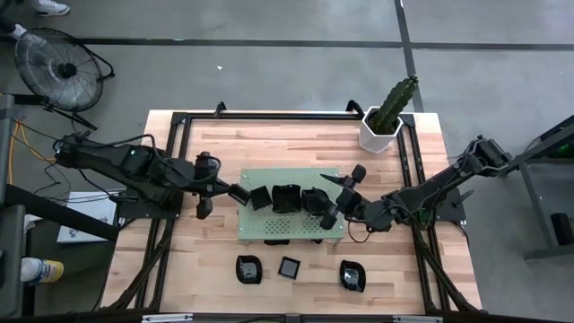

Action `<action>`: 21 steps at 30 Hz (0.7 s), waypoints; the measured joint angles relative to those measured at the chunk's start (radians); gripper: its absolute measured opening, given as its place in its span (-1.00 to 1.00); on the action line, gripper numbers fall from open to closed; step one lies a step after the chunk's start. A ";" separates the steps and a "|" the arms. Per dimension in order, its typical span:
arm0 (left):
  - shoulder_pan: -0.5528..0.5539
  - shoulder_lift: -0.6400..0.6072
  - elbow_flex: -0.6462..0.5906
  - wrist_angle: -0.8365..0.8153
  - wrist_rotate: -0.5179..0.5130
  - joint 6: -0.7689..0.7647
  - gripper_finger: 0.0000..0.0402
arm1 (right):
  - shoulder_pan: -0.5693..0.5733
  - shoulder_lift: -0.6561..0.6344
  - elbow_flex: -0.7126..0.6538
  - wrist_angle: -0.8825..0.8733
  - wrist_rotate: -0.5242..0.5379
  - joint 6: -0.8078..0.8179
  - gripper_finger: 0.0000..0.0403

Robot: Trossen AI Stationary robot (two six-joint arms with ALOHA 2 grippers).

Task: Pick & Place Mini shaped plates
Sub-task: Stack the black square shaped plate on top of the black square shaped plate on the shelf

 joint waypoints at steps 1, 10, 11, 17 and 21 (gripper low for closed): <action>0.000 0.021 0.031 -0.039 0.006 -0.001 -1.00 | 0.000 0.000 0.000 -0.001 0.000 0.000 -0.09; 0.165 0.230 0.243 -0.221 0.246 0.062 -1.00 | -0.001 0.000 0.000 -0.005 -0.004 -0.003 -0.09; 0.194 0.253 0.256 -0.232 0.295 0.084 -1.00 | -0.001 0.000 0.000 -0.005 -0.004 -0.003 -0.09; 0.364 0.355 0.303 -0.275 0.564 0.196 -1.00 | -0.001 0.000 0.000 -0.007 -0.011 -0.003 -0.08; 0.459 0.403 0.324 -0.328 0.726 0.266 -1.00 | -0.001 0.000 0.000 -0.020 -0.013 -0.003 -0.09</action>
